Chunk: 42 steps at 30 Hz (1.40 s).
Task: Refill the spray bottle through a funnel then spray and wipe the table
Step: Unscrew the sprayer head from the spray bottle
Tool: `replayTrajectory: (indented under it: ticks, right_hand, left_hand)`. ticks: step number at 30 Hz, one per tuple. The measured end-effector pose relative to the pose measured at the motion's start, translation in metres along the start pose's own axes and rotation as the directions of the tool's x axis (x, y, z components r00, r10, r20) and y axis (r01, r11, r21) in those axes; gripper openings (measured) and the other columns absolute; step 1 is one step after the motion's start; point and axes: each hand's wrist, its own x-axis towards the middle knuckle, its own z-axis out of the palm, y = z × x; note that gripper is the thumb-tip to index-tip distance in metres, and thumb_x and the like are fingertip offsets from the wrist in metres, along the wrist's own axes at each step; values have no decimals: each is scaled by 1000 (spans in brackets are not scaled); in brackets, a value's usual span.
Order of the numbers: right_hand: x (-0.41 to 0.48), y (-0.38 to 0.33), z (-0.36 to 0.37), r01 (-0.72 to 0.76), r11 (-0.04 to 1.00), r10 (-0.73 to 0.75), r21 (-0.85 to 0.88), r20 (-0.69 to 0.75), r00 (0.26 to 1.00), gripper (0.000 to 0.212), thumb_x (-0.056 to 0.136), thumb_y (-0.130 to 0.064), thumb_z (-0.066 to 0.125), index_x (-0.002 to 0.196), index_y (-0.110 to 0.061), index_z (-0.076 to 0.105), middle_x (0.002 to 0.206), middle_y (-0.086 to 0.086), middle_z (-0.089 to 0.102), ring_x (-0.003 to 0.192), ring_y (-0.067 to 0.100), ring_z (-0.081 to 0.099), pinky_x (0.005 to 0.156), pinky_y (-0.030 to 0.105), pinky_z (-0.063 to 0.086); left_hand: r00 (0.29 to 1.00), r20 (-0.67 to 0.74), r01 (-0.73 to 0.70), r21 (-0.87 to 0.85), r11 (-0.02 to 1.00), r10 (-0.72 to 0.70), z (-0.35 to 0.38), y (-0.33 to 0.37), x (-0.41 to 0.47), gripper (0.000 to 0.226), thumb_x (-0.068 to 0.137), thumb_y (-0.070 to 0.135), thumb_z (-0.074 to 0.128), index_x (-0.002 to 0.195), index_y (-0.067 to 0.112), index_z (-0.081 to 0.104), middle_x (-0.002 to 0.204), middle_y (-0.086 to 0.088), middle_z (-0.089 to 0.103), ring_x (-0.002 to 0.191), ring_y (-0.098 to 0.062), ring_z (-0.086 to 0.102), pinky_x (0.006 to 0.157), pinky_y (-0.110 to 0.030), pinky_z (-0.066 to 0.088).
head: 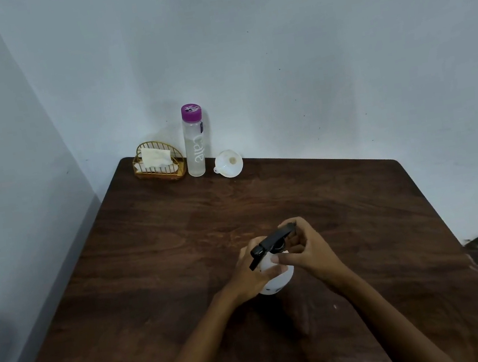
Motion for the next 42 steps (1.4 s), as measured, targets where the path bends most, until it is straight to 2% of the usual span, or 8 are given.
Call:
replayTrajectory:
  ticks: [7,10,13,19,29,35,39,42]
  right_hand:
    - [-3,-1,-6,39,999,-38,8,-43,998,23,76,-10,74,96,-9,61,101,13,63,94,20,63,81,33,54]
    - [-6,-12,-15,71,995,-69,67,-27,997,23,79,-5,70,102,-7,65,101,4,68,93,8,65,76,21,51]
    - [-8,-21,-21,114,979,-107,170,-55,993,26,80,-1,66,105,-10,66,101,3,71,93,9,67,75,17,51]
    - [-5,-31,-44,122,877,-53,464,-159,986,57,64,-36,78,109,-5,63,103,15,69,96,30,67,78,35,58]
    - [3,-30,-104,266,704,58,658,-427,902,7,83,-3,57,90,-3,59,79,8,71,85,27,70,74,34,58]
    - [11,-17,-116,333,600,227,728,-553,801,6,91,-6,55,87,-7,59,70,6,72,75,22,72,70,31,58]
    - [22,3,-118,305,677,341,670,-652,677,4,88,-8,61,88,-7,57,68,6,70,63,15,71,64,28,59]
    - [30,29,-114,83,854,331,513,-660,674,12,87,-7,62,97,-2,57,78,11,63,54,10,67,52,20,55]
  left_hand:
    - [1000,-7,29,54,998,-29,-2,6,-2,55,75,45,75,114,50,36,126,12,31,124,-14,37,105,-42,39]
    - [999,-17,-31,133,991,33,-2,10,-3,52,84,33,70,121,44,34,117,20,28,125,-12,28,109,-40,32]
    - [996,-4,-86,194,977,89,-3,12,-3,56,85,37,68,134,32,41,131,16,32,128,-14,27,108,-37,31]
    - [993,-19,-104,252,962,112,-3,13,-3,64,83,42,68,138,28,37,141,9,33,127,-13,29,105,-38,37]
    - [988,-52,-124,264,957,143,-3,6,-2,65,82,45,67,137,28,37,140,11,34,125,-12,32,105,-37,37]
    - [974,-158,-126,223,967,164,-13,4,-3,65,79,43,71,134,27,40,135,10,39,123,-14,36,104,-38,39]
    - [962,-220,-114,215,970,162,-21,3,-4,64,79,40,73,133,28,41,134,11,40,121,-13,36,102,-36,40]
    - [953,-255,-118,183,976,163,-24,0,-4,61,75,41,75,126,35,43,129,13,44,120,-13,39,99,-35,42]
